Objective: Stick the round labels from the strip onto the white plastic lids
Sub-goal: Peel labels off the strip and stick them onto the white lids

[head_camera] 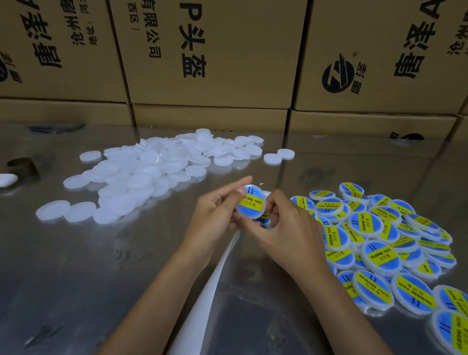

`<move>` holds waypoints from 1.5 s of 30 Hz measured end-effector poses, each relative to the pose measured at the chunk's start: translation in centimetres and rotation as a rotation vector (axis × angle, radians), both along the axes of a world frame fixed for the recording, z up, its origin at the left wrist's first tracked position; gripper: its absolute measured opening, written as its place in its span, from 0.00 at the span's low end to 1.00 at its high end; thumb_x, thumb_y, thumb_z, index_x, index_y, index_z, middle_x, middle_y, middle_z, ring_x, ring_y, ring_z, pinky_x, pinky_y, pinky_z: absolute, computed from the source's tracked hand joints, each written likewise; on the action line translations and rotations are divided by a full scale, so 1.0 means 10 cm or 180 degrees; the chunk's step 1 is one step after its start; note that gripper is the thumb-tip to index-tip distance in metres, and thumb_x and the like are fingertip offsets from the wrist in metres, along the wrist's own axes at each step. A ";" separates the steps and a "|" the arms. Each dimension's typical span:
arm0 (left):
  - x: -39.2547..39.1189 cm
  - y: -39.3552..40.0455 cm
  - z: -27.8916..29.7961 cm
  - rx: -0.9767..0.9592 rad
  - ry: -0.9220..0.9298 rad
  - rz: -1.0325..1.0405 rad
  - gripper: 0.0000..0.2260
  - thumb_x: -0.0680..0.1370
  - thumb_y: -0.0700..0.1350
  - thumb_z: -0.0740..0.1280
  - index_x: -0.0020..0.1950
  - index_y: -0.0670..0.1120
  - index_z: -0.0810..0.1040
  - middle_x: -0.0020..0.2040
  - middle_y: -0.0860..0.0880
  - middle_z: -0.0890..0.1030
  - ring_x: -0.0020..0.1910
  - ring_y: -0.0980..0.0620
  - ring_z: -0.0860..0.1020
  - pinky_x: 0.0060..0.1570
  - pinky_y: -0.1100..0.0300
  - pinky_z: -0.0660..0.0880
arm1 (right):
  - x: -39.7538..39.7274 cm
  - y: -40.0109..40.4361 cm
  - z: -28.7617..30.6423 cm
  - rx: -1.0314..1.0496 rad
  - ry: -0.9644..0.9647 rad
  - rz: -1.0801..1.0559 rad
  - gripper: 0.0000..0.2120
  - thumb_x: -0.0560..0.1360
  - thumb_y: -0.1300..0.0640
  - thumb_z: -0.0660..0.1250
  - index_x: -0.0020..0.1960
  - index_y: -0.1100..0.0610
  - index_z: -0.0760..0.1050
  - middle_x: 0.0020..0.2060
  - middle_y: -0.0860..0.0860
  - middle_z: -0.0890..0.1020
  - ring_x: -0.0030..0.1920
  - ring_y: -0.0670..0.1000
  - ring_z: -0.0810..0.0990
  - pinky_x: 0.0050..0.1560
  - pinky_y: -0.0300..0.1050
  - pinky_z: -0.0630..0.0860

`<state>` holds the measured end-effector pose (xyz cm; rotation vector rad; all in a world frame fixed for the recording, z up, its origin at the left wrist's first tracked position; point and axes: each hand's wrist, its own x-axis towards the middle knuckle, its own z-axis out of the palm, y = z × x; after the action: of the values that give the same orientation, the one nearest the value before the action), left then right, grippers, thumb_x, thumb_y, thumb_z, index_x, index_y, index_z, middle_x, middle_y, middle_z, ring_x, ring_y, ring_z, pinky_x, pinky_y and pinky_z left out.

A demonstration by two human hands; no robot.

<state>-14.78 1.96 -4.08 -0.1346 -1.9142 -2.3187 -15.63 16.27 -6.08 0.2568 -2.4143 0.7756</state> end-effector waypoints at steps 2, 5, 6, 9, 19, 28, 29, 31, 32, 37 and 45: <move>-0.01 -0.01 0.00 -0.0033 -0.0008 0.0039 0.13 0.83 0.41 0.64 0.65 0.51 0.81 0.54 0.46 0.86 0.54 0.40 0.84 0.50 0.52 0.82 | -0.01 -0.01 0.00 -0.0036 0.0146 -0.0105 0.24 0.65 0.25 0.62 0.45 0.45 0.71 0.35 0.41 0.76 0.41 0.45 0.76 0.33 0.44 0.70; -0.03 -0.03 -0.01 0.0011 -0.0020 0.0090 0.13 0.82 0.41 0.65 0.66 0.49 0.79 0.54 0.46 0.86 0.57 0.36 0.81 0.48 0.55 0.82 | -0.02 -0.04 0.00 -0.0180 0.0274 -0.0066 0.25 0.67 0.30 0.65 0.57 0.43 0.75 0.46 0.39 0.79 0.51 0.42 0.76 0.40 0.43 0.72; -0.03 -0.03 -0.01 -0.0004 -0.0024 0.0092 0.13 0.82 0.41 0.65 0.66 0.48 0.79 0.54 0.46 0.86 0.57 0.37 0.82 0.47 0.57 0.82 | -0.02 -0.05 0.00 -0.0249 0.0280 0.0049 0.24 0.67 0.32 0.66 0.59 0.43 0.76 0.48 0.39 0.79 0.53 0.42 0.75 0.41 0.41 0.71; -0.03 -0.04 0.00 0.0065 -0.0086 0.0085 0.14 0.82 0.39 0.65 0.67 0.45 0.79 0.53 0.43 0.86 0.51 0.40 0.85 0.43 0.56 0.83 | -0.04 -0.05 0.00 -0.0462 0.0223 0.0288 0.21 0.69 0.39 0.70 0.59 0.45 0.76 0.51 0.40 0.79 0.55 0.44 0.75 0.45 0.41 0.71; -0.19 -0.46 -0.06 0.0675 -0.0336 0.0750 0.10 0.82 0.38 0.61 0.58 0.42 0.80 0.49 0.44 0.87 0.39 0.51 0.84 0.34 0.63 0.79 | -0.18 0.63 0.03 0.0082 -0.0720 -0.1644 0.25 0.70 0.53 0.70 0.64 0.60 0.73 0.61 0.58 0.76 0.65 0.61 0.67 0.62 0.57 0.64; -0.31 -0.63 -0.26 -0.0839 -0.0227 0.2286 0.11 0.79 0.35 0.63 0.56 0.43 0.82 0.45 0.50 0.84 0.46 0.49 0.78 0.38 0.68 0.74 | -0.09 0.22 -0.01 0.0270 -0.0059 -0.0740 0.17 0.72 0.55 0.68 0.60 0.54 0.78 0.60 0.50 0.78 0.64 0.56 0.70 0.62 0.54 0.62; -0.32 -0.69 -0.28 -0.1381 -0.0176 0.2553 0.12 0.79 0.34 0.63 0.59 0.43 0.81 0.51 0.47 0.83 0.52 0.47 0.77 0.46 0.65 0.75 | -0.07 0.16 -0.03 0.0396 0.0017 -0.0612 0.16 0.71 0.55 0.67 0.58 0.54 0.78 0.59 0.50 0.78 0.63 0.56 0.71 0.61 0.54 0.63; -0.35 -0.83 -0.34 -0.2298 -0.0120 0.2919 0.16 0.78 0.34 0.64 0.66 0.42 0.77 0.65 0.41 0.77 0.66 0.41 0.71 0.64 0.51 0.71 | -0.05 0.05 -0.07 0.0609 0.0098 -0.0389 0.14 0.71 0.54 0.67 0.56 0.54 0.78 0.58 0.49 0.78 0.61 0.54 0.72 0.60 0.53 0.64; -0.37 -0.90 -0.36 -0.2612 -0.0107 0.3041 0.19 0.78 0.35 0.64 0.69 0.42 0.75 0.69 0.40 0.73 0.70 0.40 0.67 0.69 0.46 0.65 | -0.05 0.01 -0.09 0.0630 0.0132 -0.0297 0.14 0.71 0.54 0.67 0.55 0.54 0.78 0.57 0.49 0.78 0.61 0.54 0.73 0.60 0.52 0.63; -0.55 -1.30 -0.37 -0.3836 -0.0212 0.2896 0.22 0.82 0.42 0.63 0.76 0.40 0.67 0.79 0.39 0.62 0.78 0.39 0.57 0.76 0.44 0.53 | -0.08 -0.06 -0.11 0.0476 0.0083 -0.0156 0.13 0.70 0.56 0.68 0.55 0.54 0.78 0.57 0.49 0.79 0.59 0.54 0.73 0.59 0.50 0.63; -0.70 -1.45 -0.45 -0.4359 -0.0219 0.2767 0.14 0.82 0.39 0.59 0.61 0.36 0.80 0.55 0.33 0.82 0.60 0.35 0.77 0.78 0.45 0.50 | -0.14 -0.05 -0.10 0.0178 -0.0227 0.0209 0.13 0.75 0.59 0.65 0.59 0.57 0.75 0.59 0.50 0.77 0.57 0.55 0.75 0.56 0.50 0.71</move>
<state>-21.82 -12.52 -8.61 0.5294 -2.4630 -0.3097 -17.00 15.75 -7.08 0.3373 -2.5083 0.7590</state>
